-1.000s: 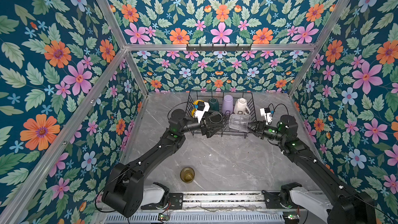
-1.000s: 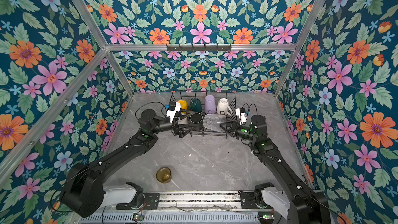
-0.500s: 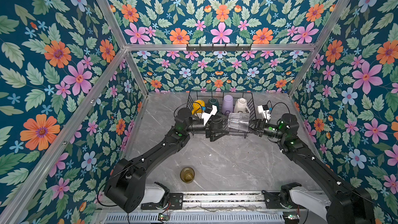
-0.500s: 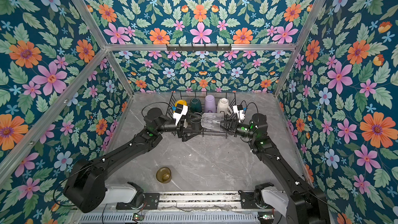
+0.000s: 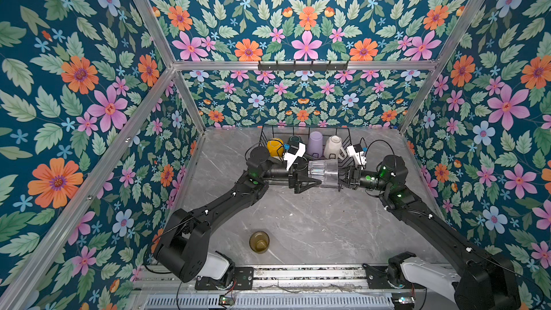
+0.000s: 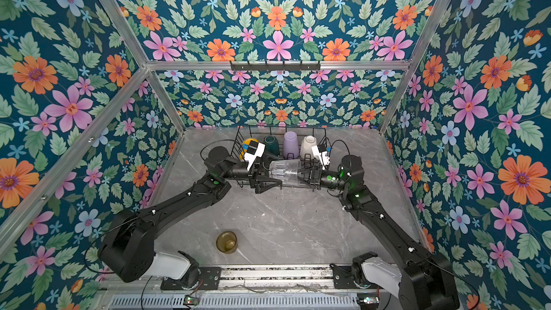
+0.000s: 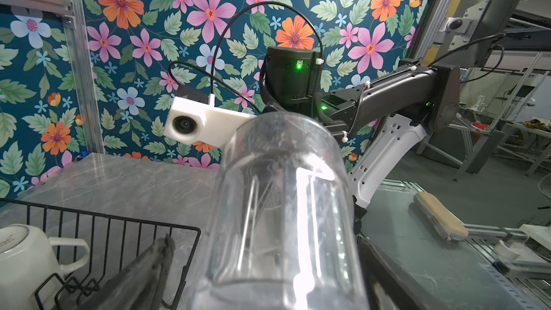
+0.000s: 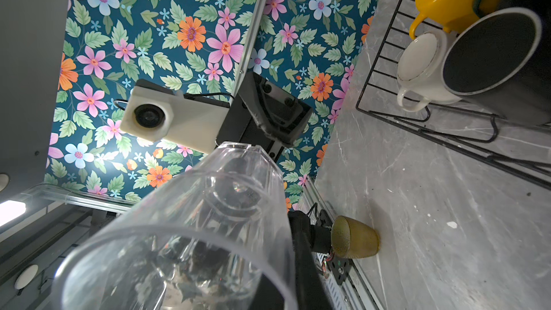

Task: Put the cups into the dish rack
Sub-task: 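Lift the clear glass over the rack while the left gripper moves to take it, then close the left gripper on the clear glass's base while the right holds it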

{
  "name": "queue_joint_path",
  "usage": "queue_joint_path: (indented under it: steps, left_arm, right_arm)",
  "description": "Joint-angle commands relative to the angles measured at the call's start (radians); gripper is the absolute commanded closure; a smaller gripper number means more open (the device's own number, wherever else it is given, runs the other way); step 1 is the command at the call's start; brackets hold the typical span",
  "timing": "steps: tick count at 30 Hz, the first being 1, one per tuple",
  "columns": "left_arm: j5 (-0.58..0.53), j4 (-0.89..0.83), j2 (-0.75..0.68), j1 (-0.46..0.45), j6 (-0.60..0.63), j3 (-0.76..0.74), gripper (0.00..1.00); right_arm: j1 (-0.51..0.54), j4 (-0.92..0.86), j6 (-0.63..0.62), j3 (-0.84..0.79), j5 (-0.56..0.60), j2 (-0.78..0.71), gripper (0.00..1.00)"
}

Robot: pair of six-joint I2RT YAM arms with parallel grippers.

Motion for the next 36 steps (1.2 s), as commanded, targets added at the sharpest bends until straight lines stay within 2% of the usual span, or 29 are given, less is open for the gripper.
queue_joint_path:
  steps: [1,15,28,36]
  left_arm:
    - [0.027,0.076,0.006,-0.006,-0.030,0.008,0.02]
    - [0.077,0.355,0.076,-0.014,-0.243,0.007,0.08]
    - [0.094,0.347,0.096,-0.020,-0.263,0.014,0.16]
    - [0.100,0.335,0.090,-0.020,-0.260,0.025,0.39]
  right_arm:
    - [0.012,0.070,-0.010,0.012,-0.013,0.010,1.00]
    - [0.039,0.118,0.012,0.024,-0.026,0.041,1.00]
    - [0.045,0.124,0.014,0.042,-0.034,0.053,1.00]
    - [0.048,0.122,0.012,0.049,-0.033,0.061,1.00]
